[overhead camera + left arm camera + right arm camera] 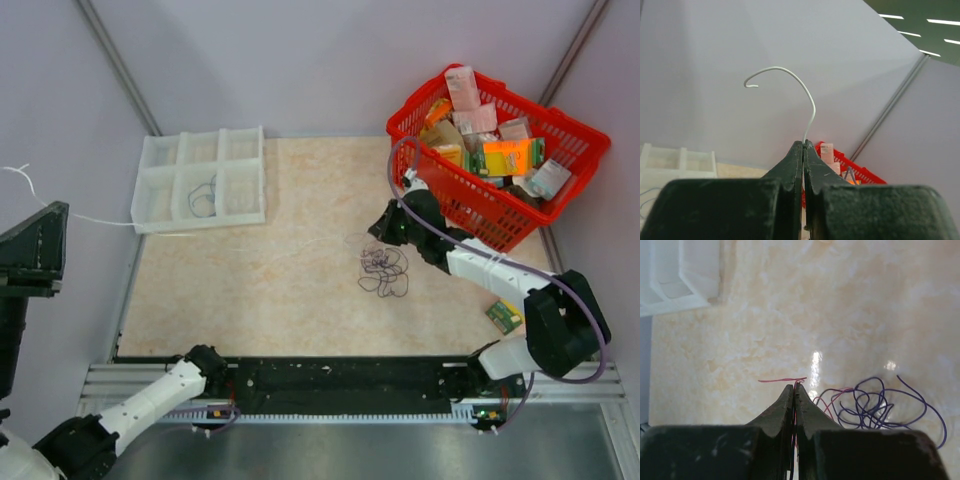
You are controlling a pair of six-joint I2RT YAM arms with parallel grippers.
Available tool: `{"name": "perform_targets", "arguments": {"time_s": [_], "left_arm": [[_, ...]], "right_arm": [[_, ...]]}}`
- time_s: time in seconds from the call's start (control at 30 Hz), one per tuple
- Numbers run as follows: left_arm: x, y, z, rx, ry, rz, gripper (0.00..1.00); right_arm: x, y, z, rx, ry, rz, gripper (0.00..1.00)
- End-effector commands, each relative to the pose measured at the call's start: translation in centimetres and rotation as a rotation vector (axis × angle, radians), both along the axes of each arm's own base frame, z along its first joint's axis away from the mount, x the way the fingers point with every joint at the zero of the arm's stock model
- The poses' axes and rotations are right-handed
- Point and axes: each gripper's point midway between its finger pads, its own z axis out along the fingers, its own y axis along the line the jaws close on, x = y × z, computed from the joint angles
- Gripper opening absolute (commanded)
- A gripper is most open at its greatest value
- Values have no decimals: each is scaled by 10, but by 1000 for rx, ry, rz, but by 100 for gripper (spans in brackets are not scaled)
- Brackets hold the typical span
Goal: Untangle the cables
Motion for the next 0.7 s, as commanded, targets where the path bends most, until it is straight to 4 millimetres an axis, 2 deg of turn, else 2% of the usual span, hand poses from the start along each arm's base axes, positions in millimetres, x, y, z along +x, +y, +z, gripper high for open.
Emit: {"name": "perform_targets", "arguments": {"time_s": [0.0, 0.1, 0.17, 0.3, 0.4, 0.5, 0.67], "left_arm": [[28, -12, -64, 53, 177, 28, 0], [61, -64, -116, 120, 309, -93, 0], [75, -81, -137, 155, 369, -120, 0], [83, -84, -147, 193, 408, -104, 0], [82, -86, -153, 192, 413, -119, 0], [81, -88, -163, 188, 433, -127, 0], [82, -87, -176, 191, 453, -123, 0]], "right_arm": [[-18, 4, -30, 0, 33, 77, 0], [-28, 9, -57, -1, 85, 123, 2], [-30, 8, -68, -17, 82, 138, 6], [-26, 7, -90, -81, 106, 163, 23], [-23, 17, -90, -81, 115, 215, 31], [-23, 21, -91, -89, 125, 247, 35], [-19, 22, -84, -102, 108, 250, 33]]}}
